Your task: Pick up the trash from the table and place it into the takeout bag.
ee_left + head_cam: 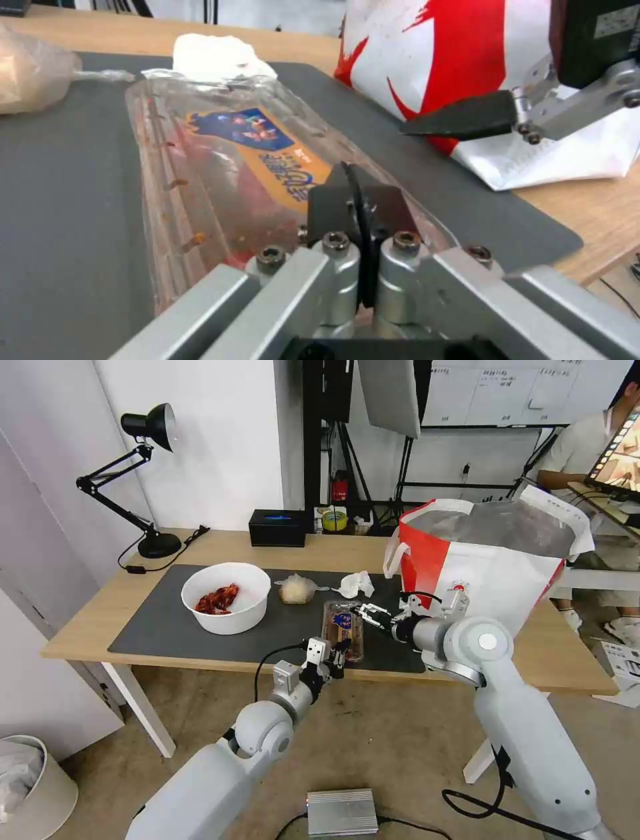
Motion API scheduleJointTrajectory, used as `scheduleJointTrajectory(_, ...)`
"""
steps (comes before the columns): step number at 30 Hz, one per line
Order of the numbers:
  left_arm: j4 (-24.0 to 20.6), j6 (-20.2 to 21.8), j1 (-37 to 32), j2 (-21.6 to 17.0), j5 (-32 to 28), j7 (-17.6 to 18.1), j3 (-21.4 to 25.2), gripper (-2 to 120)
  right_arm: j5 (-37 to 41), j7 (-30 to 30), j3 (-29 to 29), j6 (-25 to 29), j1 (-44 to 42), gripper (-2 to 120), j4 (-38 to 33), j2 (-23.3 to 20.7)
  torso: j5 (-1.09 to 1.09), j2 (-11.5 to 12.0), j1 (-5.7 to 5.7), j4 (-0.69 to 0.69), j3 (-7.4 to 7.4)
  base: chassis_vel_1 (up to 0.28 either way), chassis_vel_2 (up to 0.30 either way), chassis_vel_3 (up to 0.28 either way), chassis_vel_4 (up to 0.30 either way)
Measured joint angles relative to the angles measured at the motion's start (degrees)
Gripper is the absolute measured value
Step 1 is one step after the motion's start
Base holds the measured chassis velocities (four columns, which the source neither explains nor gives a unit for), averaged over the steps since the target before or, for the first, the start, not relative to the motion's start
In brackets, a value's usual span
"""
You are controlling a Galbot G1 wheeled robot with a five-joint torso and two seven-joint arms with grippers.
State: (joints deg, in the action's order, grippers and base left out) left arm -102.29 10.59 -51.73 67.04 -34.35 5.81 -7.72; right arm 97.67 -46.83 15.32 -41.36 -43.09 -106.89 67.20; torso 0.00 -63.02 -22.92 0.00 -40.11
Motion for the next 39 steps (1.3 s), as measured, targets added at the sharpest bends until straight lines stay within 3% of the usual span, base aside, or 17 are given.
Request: scheduleJointTrajectory(39, -0.05, -0.52, 0.15, 0.3, -0.57, 0.11, 0.46, 0, -2.23, 0.02, -3.15, 0.01, 5.92, 100, 10.61, 5.54, 0.0, 0.0, 0.0, 0.0, 0.0, 0.0, 0.0, 0.0, 0.0)
